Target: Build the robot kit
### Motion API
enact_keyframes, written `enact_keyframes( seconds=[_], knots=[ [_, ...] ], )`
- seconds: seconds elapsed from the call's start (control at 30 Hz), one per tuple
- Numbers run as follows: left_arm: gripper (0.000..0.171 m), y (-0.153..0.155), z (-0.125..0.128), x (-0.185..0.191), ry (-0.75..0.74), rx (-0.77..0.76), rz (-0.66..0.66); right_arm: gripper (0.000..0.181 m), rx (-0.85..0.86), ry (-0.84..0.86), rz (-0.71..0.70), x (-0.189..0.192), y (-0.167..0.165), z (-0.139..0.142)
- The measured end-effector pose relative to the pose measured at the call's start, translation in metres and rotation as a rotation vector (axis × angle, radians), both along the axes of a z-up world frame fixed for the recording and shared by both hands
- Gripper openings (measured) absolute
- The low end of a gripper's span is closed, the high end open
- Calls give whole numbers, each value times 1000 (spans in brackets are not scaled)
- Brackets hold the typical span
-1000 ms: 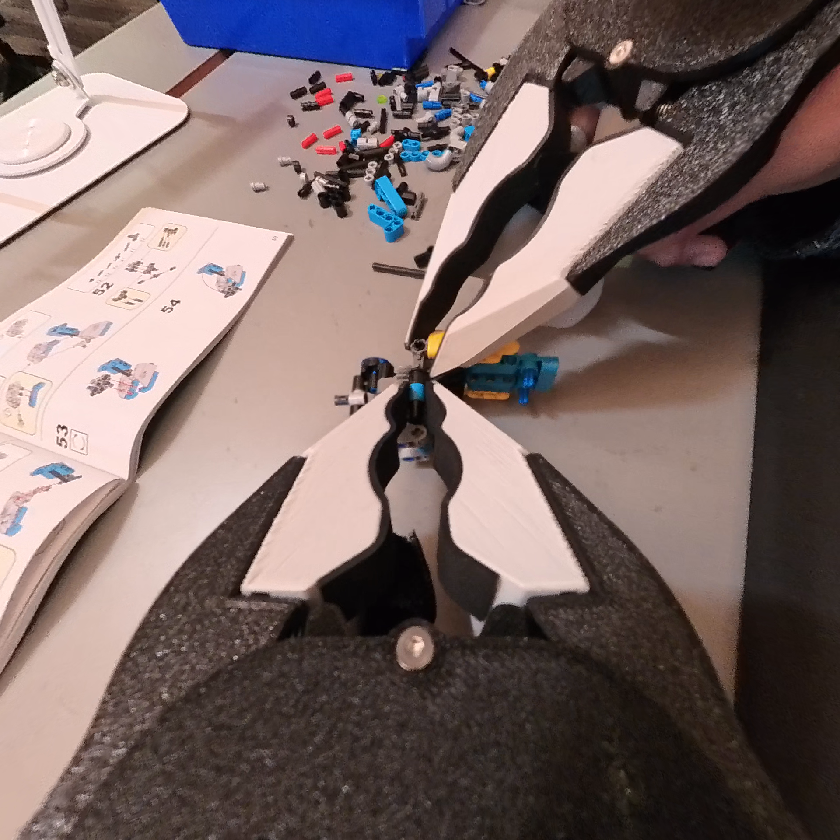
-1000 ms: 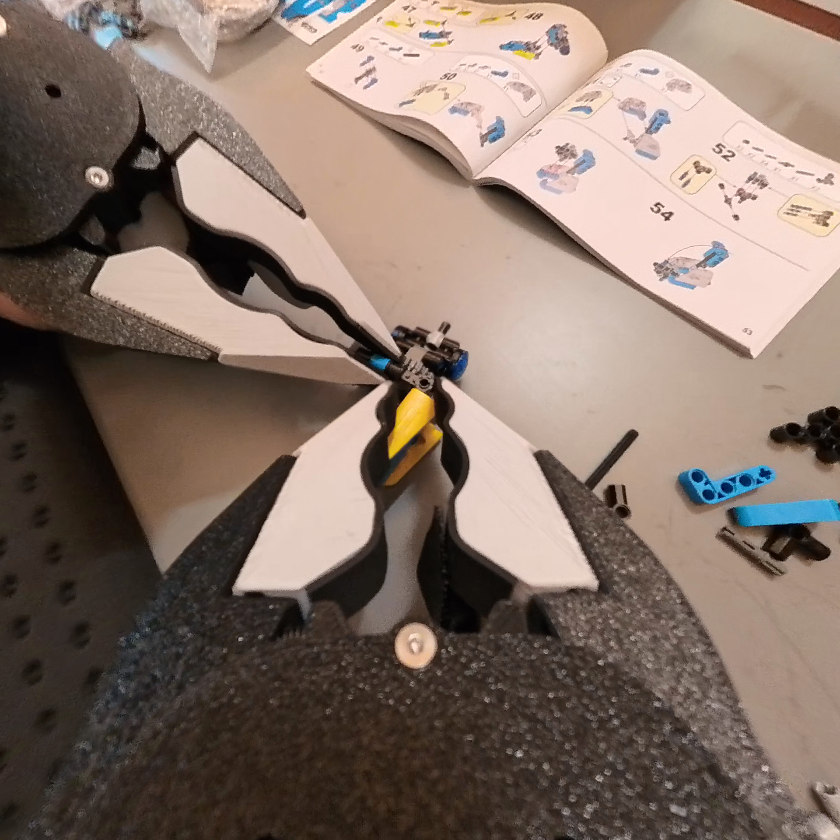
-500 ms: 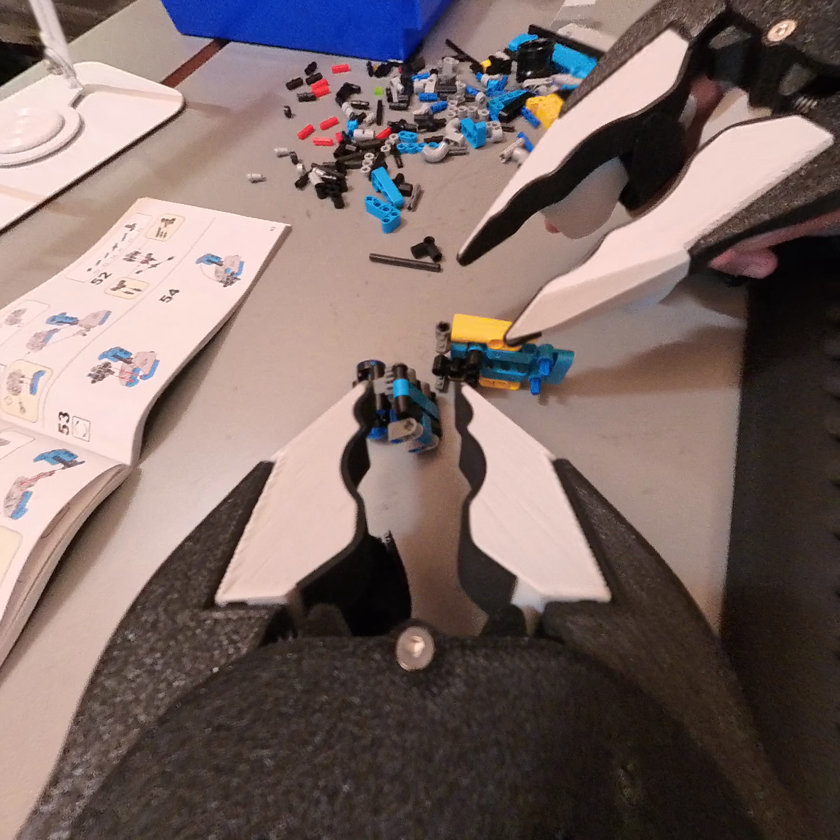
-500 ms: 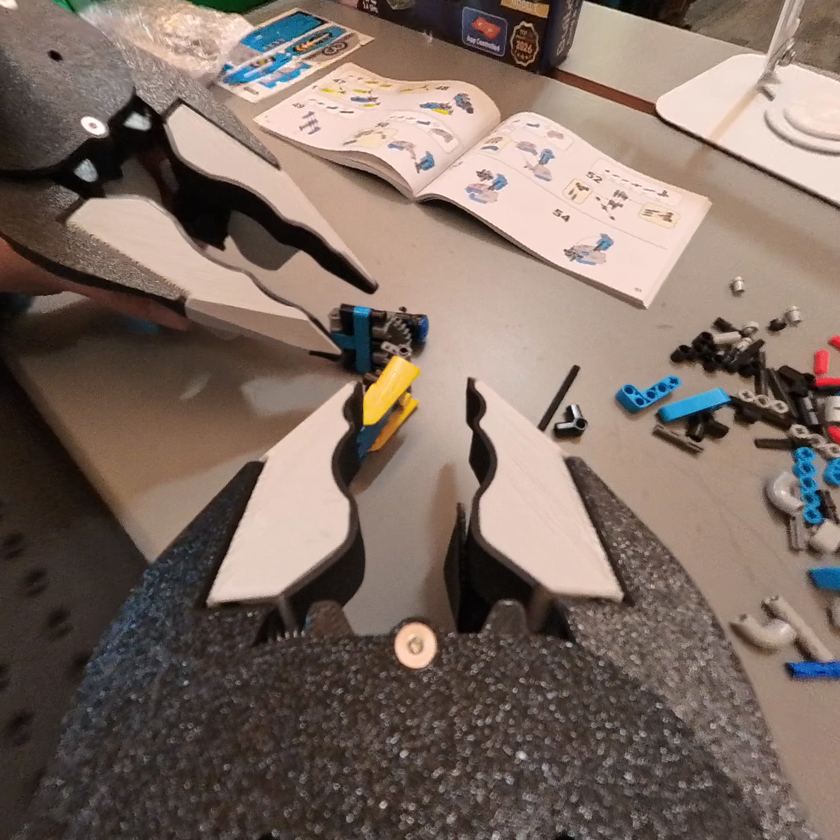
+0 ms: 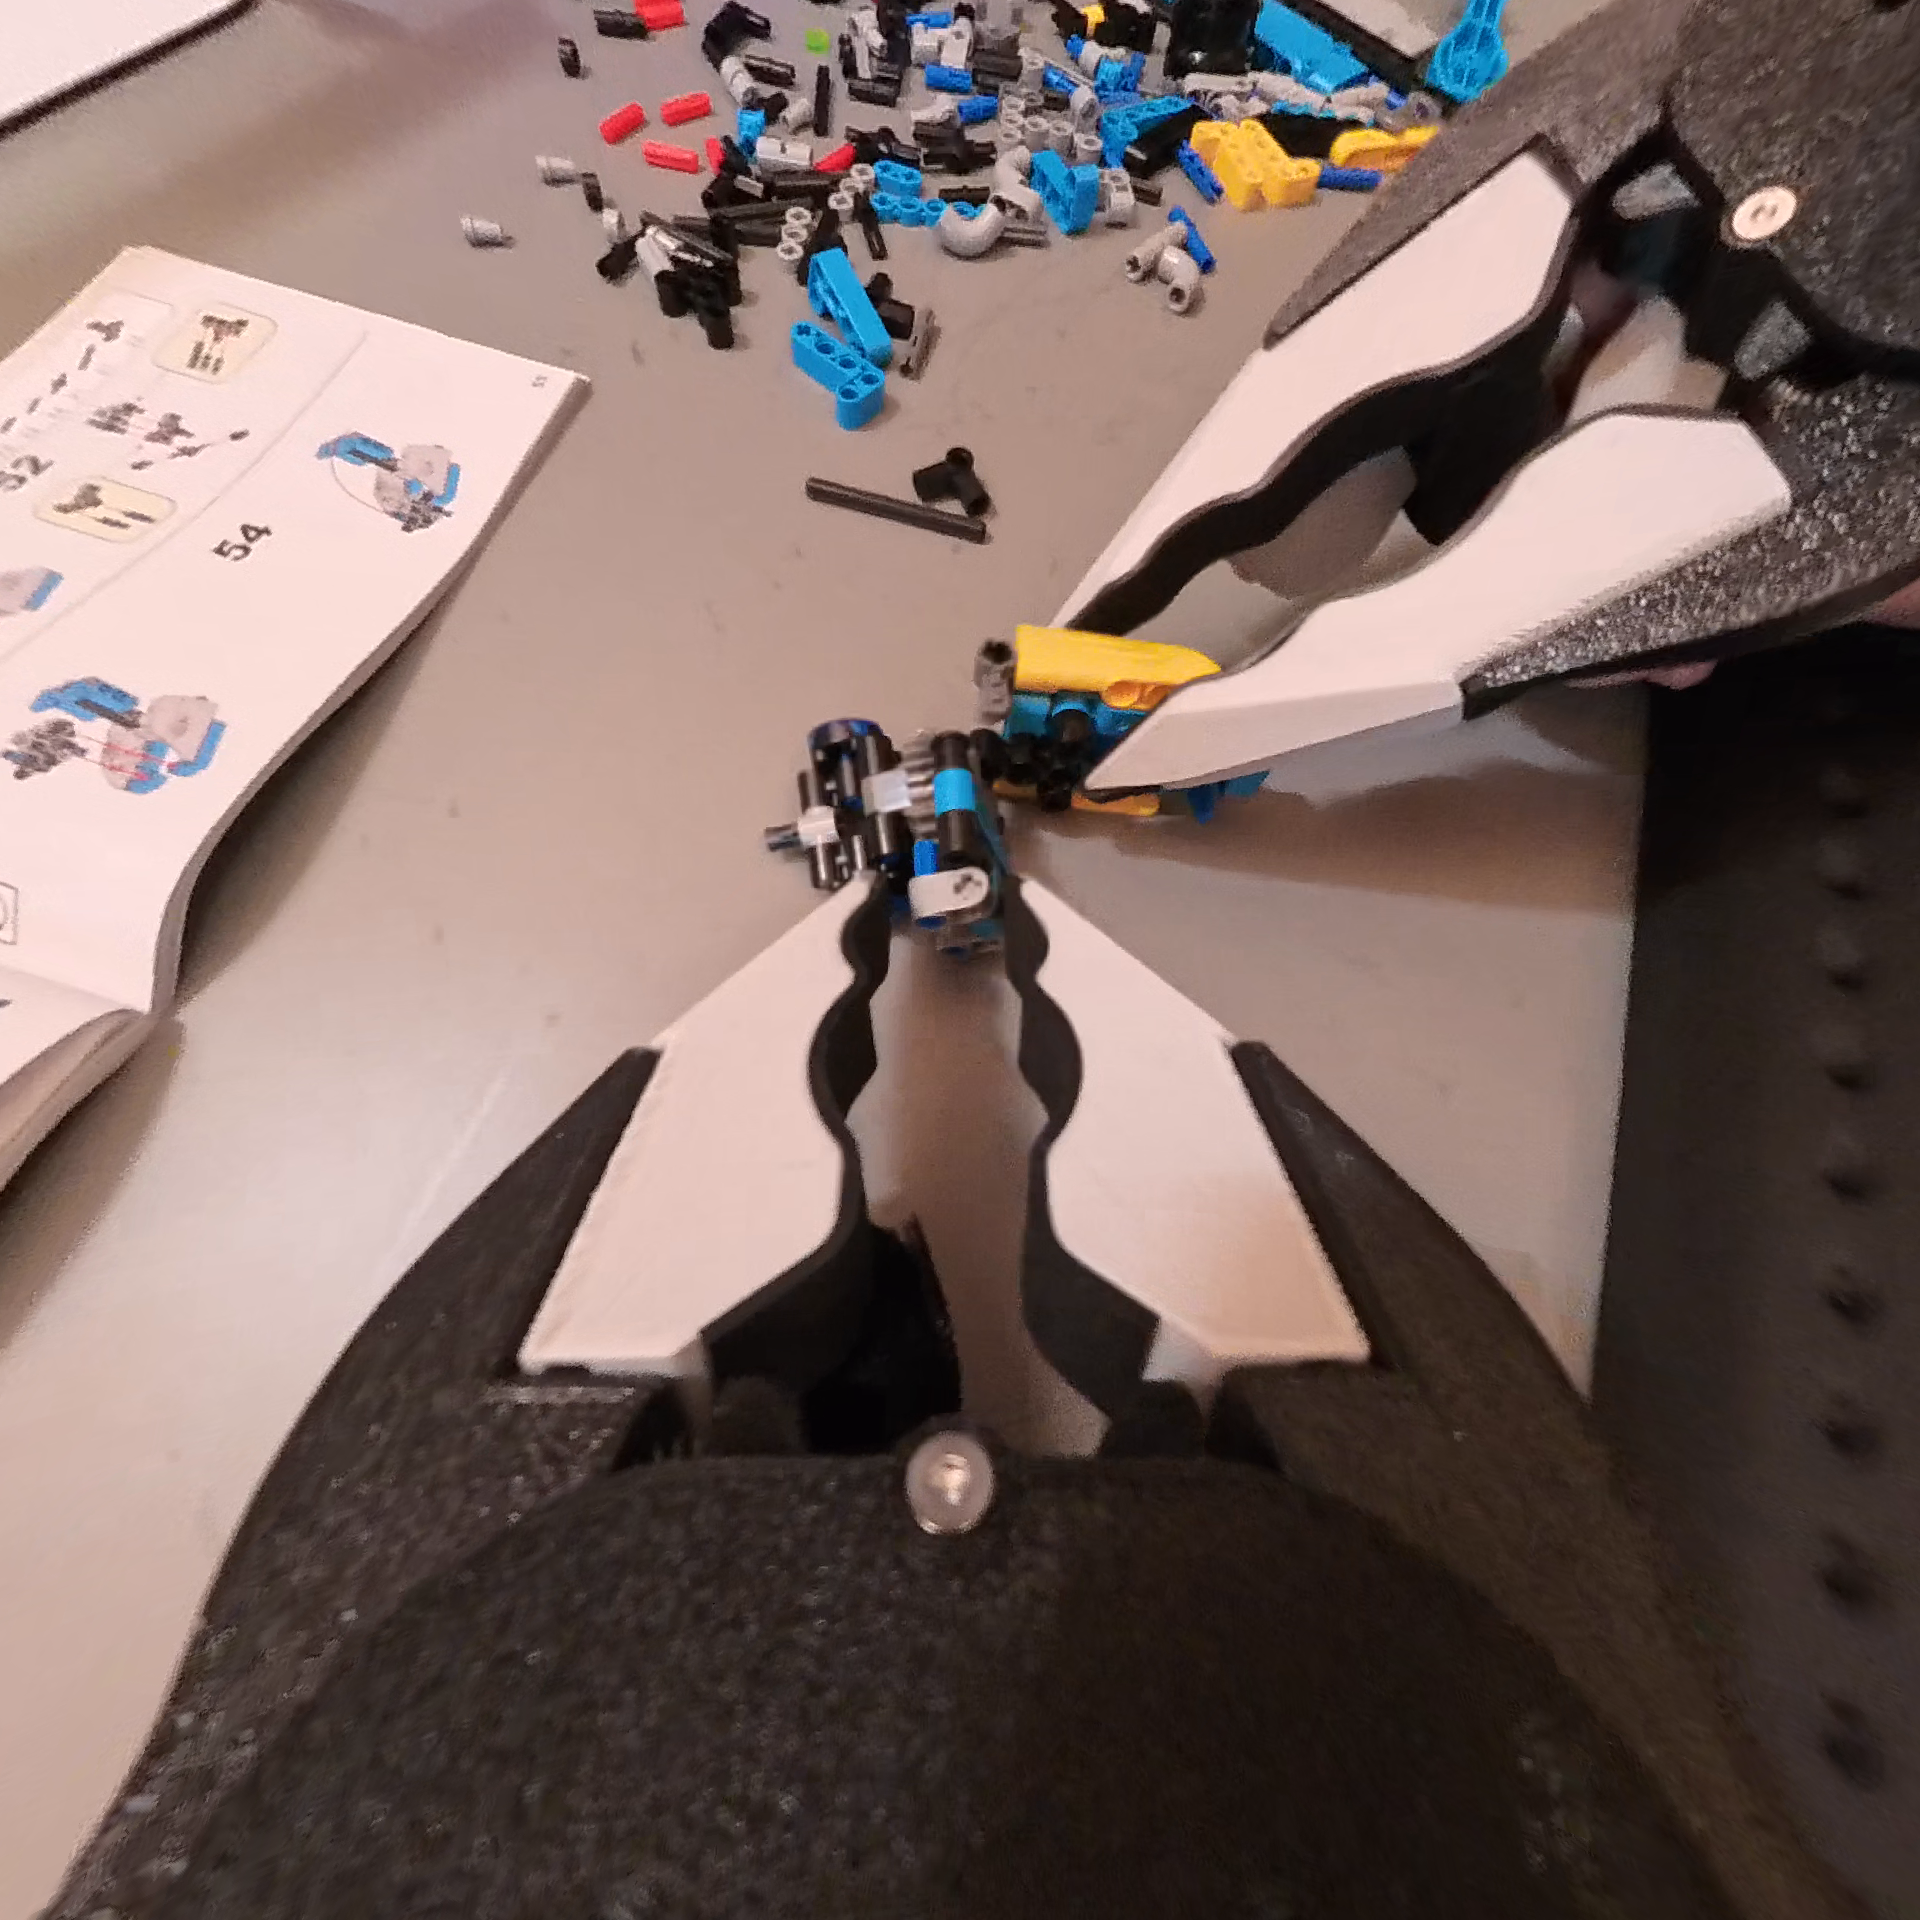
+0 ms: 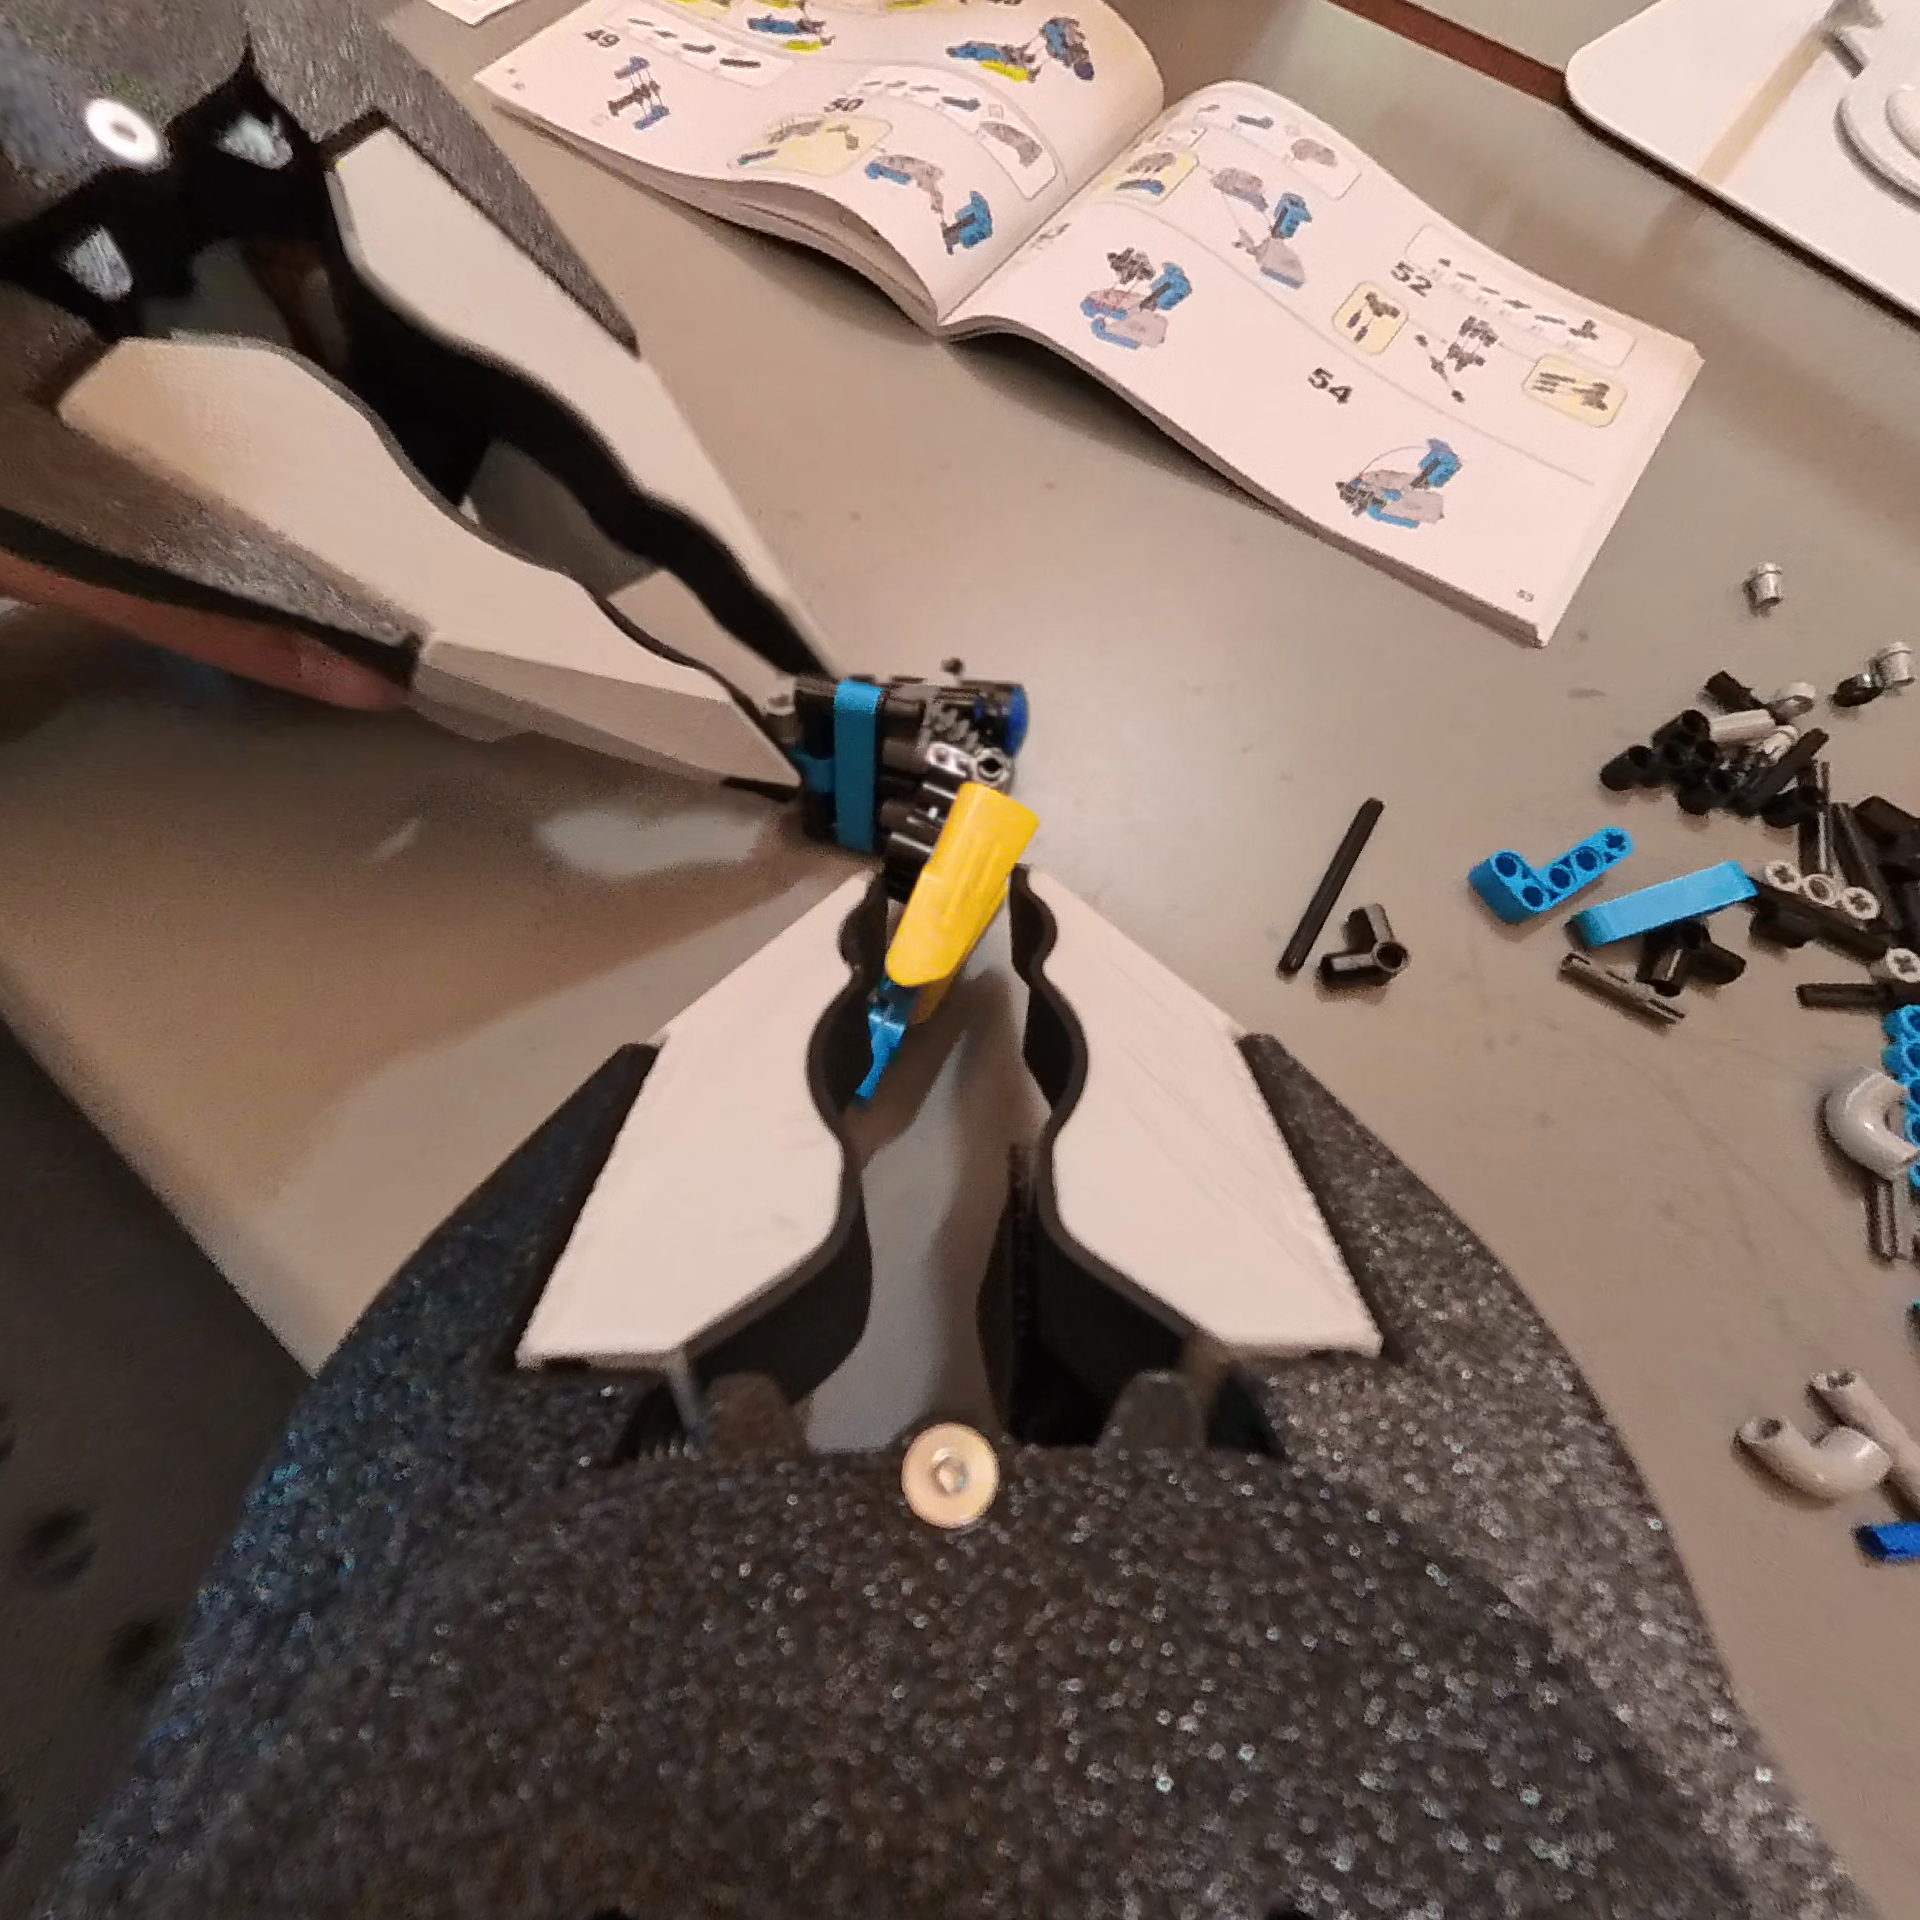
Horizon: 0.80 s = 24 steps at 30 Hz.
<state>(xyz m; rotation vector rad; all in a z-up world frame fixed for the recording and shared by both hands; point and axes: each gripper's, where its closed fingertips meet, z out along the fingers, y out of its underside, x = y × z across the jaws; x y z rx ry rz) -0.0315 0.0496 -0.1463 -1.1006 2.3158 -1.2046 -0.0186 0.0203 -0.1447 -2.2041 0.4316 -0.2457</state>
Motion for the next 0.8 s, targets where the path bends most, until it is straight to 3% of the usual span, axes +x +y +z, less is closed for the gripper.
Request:
enact_keyframes(
  seconds=[0.2,0.53,0.7,0.8],
  knots=[
    [20,-4,-1,1,-88,110,-23,21,-4,-30,7,2,3,1],
    [21,-4,-3,7,-48,73,-4,20,7,70,11,9,8,-7],
    [25,0,-2,15,-38,62,49,19,20,115,-10,12,6,-6],
    [37,5,0,15,-68,85,81,19,12,114,-32,13,5,-7]
  ],
)
